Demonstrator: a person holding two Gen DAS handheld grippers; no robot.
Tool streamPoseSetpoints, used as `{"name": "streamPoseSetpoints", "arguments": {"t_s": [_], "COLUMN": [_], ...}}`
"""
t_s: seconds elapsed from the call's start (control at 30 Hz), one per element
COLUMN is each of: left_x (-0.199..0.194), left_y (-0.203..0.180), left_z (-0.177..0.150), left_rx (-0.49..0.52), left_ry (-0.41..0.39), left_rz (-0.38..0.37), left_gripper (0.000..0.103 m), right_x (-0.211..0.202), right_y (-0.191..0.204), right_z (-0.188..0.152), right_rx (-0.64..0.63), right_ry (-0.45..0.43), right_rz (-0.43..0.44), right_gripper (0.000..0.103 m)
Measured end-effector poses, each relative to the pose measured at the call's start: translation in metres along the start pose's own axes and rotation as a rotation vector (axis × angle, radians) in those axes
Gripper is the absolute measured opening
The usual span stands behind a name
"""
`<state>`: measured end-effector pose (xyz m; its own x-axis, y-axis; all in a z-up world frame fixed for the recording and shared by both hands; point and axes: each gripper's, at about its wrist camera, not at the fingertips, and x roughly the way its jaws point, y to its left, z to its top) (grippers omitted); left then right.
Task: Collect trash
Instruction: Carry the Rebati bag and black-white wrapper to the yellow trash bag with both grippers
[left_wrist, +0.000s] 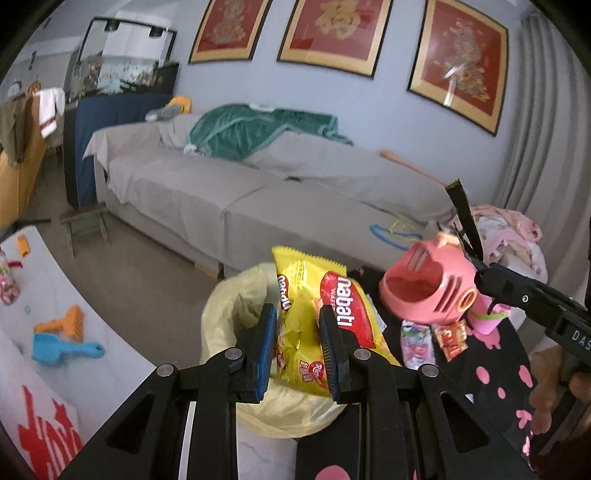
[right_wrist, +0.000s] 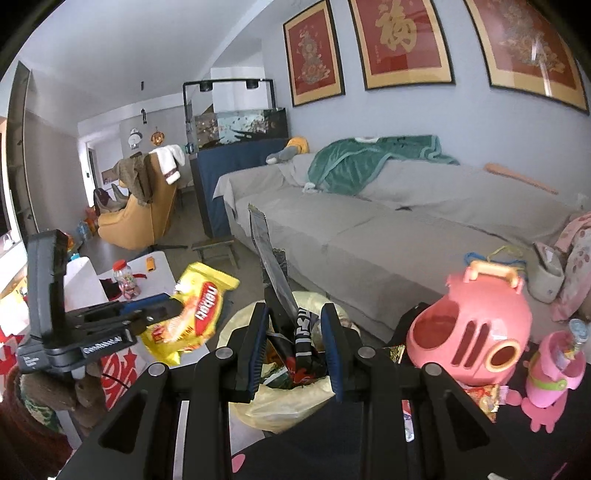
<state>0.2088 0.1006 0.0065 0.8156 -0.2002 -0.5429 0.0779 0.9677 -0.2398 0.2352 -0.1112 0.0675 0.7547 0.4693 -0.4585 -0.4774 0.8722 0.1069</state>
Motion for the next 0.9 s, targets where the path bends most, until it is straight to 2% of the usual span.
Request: {"name": "streamPoseSetpoints", "arguments": {"t_s": [0.27, 0.43, 0.67, 0.9], "left_x": [0.063, 0.099, 0.100, 0.089], "left_y": [0.011, 0.027, 0.057, 0.085], "left_z": [-0.006, -0.006, -0.008, -0.014], "left_rx": [-0.027, -0.084, -0.158, -0.228], "left_ry": [0.084, 0.124, 0.110, 0.075], "left_rz": [-0.002, -0.005, 0.025, 0.021], "left_gripper": [0.025, 0.025, 0.025, 0.028], "right_x": [0.054, 0.081, 0.122, 0.175], "right_y": [-0.026, -0.038, -0.045, -0.023], "right_z": [-0.007, -0.011, -0.017, -0.012], "right_rx": [0.045, 0.066, 0.091, 0.101], "right_ry": [0.081, 0.125, 0.196, 0.247], "right_rz": [0.022, 0.025, 0.059, 0.141], "right_gripper": [0.027, 0.027, 0.027, 0.027]}}
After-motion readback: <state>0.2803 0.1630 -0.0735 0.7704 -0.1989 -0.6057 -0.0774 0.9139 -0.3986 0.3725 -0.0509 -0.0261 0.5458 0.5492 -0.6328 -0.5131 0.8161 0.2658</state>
